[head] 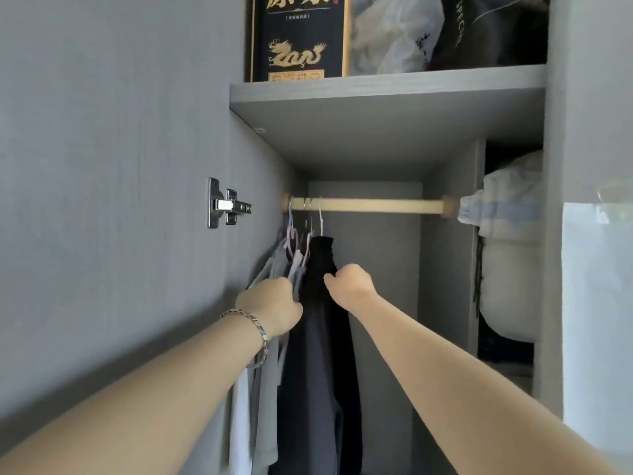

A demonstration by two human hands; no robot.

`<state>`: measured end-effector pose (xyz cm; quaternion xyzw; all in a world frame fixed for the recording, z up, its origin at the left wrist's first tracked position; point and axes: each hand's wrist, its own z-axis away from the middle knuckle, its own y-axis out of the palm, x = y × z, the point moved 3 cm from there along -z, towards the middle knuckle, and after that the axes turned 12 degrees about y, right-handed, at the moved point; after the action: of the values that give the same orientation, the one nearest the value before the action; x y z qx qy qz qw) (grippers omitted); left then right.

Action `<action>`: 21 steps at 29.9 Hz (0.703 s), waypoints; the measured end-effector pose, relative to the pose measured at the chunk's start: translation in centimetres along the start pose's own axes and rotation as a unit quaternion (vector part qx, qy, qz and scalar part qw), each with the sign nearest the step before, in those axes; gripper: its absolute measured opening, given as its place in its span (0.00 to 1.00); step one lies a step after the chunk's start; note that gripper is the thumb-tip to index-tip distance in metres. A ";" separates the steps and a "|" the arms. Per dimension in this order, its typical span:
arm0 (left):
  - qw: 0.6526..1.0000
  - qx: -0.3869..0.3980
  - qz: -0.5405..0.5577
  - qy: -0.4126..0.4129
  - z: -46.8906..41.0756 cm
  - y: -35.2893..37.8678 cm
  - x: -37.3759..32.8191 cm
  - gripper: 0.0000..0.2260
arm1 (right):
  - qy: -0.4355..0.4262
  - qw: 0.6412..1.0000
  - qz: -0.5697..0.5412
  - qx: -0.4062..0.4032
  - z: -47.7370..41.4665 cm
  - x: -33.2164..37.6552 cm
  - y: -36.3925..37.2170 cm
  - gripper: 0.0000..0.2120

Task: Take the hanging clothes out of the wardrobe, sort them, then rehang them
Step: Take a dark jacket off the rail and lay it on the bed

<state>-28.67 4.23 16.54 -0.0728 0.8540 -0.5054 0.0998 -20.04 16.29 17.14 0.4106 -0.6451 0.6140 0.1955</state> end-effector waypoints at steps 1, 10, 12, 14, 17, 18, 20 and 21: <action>1.000 -0.003 -0.008 0.008 -0.9 -0.3 0.1 0.13 | 0.007 1.000 -0.017 0.006 -1.3 1.0 0.7 0.12; 0.999 -0.019 -0.034 0.029 -5.1 -0.4 1.6 0.14 | 0.044 0.995 -0.086 0.032 -7.2 2.6 4.7 0.10; 0.999 -0.015 -0.039 0.022 -4.9 -0.1 2.0 0.15 | 0.032 0.992 -0.116 -0.025 -7.6 2.7 3.8 0.09; 0.999 -0.013 -0.029 0.019 -4.8 0.0 2.3 0.14 | 0.016 0.988 -0.142 -0.061 -7.6 2.5 2.0 0.09; 0.999 -0.025 -0.015 0.018 -4.7 -0.1 2.2 0.14 | 0.012 0.981 -0.176 -0.080 -7.5 1.8 -0.4 0.15; 0.999 -0.031 -0.012 0.018 -4.6 -0.1 2.1 0.15 | 0.011 0.977 -0.198 -0.081 -7.1 1.6 -1.2 0.13; 0.999 -0.037 -0.006 0.016 -4.0 0.0 1.8 0.16 | 0.005 0.973 -0.216 -0.087 -5.7 1.3 -2.6 0.12; 0.999 -0.034 -0.003 0.015 -3.6 0.1 1.5 0.16 | 0.001 0.973 -0.212 -0.090 -4.8 1.0 -3.4 0.13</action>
<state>-30.98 7.04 18.00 -0.0714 0.8721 -0.4770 0.0827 -19.25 20.92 20.85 0.5179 -0.5958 0.4984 0.3583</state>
